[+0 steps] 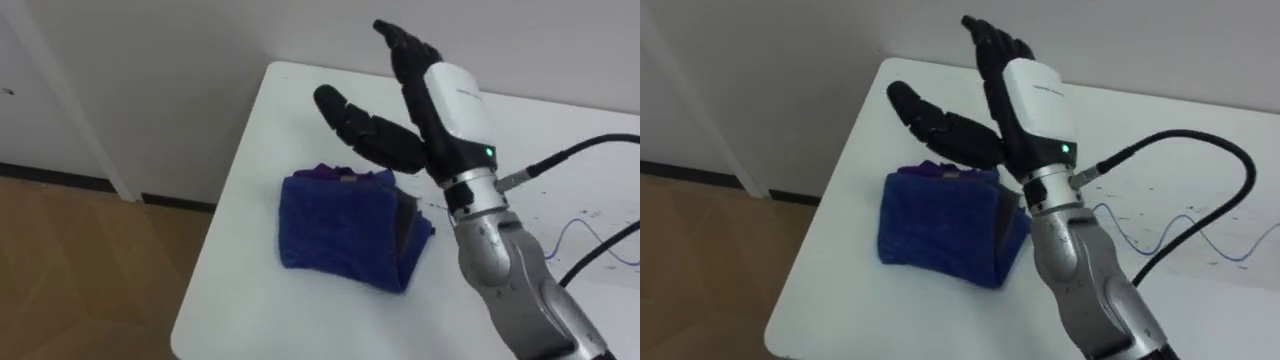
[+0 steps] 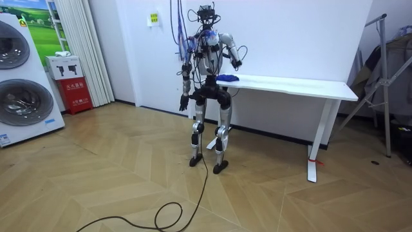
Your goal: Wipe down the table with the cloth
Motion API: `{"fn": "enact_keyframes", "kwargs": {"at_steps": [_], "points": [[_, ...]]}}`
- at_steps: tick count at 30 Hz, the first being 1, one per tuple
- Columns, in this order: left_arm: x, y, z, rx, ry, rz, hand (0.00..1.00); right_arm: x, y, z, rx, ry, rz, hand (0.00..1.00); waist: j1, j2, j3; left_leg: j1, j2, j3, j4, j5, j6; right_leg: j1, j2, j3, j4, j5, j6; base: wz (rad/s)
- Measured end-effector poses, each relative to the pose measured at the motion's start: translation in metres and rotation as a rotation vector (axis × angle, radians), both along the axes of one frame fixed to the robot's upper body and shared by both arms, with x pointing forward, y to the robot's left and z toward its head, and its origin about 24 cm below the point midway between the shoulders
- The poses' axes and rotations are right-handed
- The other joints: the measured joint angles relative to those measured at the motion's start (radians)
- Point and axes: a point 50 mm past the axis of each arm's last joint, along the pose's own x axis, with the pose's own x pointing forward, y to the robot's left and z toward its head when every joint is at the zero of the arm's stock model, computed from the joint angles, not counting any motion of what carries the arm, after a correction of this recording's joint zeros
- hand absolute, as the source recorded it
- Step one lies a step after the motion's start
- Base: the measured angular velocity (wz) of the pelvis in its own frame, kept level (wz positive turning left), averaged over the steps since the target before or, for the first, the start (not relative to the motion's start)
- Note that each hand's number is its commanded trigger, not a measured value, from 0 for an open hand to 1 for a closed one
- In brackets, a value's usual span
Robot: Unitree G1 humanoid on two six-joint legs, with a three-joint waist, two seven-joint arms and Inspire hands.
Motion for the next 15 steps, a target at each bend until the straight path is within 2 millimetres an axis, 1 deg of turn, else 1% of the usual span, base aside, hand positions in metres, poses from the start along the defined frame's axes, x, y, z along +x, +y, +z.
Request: {"fn": "enact_keyframes", "kwargs": {"at_steps": [5, 6, 8, 10, 13, 15], "points": [[0.004, -0.001, 0.0, -0.002, -0.01, -0.012, 0.0, -0.006, 0.006, -0.009, -0.071, 0.034, 0.043, 0.0, 0.002, 0.001, 0.0003, -0.005, 0.0, 0.0, 0.0, 0.0, 0.0, 0.001, 0.0, -0.005, -0.01, 0.001, 0.0, 0.0], [0.004, -0.001, 0.0, -0.002, -0.011, -0.013, 0.0, -0.008, 0.006, -0.014, -0.082, 0.052, 0.047, 0.0, 0.004, 0.0, -0.0003, -0.005, 0.0, 0.0, 0.0, 0.0, 0.0, 0.003, 0.0, -0.007, -0.015, 0.002, 0.0, 0.0], [0.006, -0.001, 0.001, -0.004, -0.018, -0.015, 0.0, -0.011, 0.004, -0.026, -0.119, 0.096, 0.045, 0.0, 0.005, 0.0, -0.0002, -0.005, 0.0, 0.0, 0.0, 0.0, 0.0, 0.004, 0.0, -0.011, -0.015, 0.002, 0.0, 0.03], [0.007, -0.001, 0.001, -0.006, -0.027, -0.019, 0.0, -0.018, -0.003, -0.051, -0.164, 0.206, 0.026, 0.0, 0.005, 0.003, -0.0003, -0.002, -0.001, -0.01, -0.002, 0.0, 0.0, 0.012, 0.0, -0.015, -0.016, 0.002, 0.0, 0.09], [0.006, 0.0, 0.002, -0.002, -0.027, -0.021, 0.0, -0.029, -0.009, -0.068, -0.227, 0.294, 0.023, 0.0, 0.002, 0.003, -0.0003, -0.005, -0.001, -0.022, -0.003, 0.0, 0.0, 0.012, 0.0, -0.018, -0.016, 0.002, 0.0, 0.07], [0.006, 0.002, 0.002, 0.002, -0.026, -0.021, 0.0, -0.034, -0.011, -0.072, -0.268, 0.315, 0.025, 0.0, -0.003, 0.009, 0.0032, -0.005, -0.001, -0.024, -0.003, 0.0, 0.0, 0.012, 0.0, -0.018, -0.016, 0.002, 0.0, 0.02]]}}
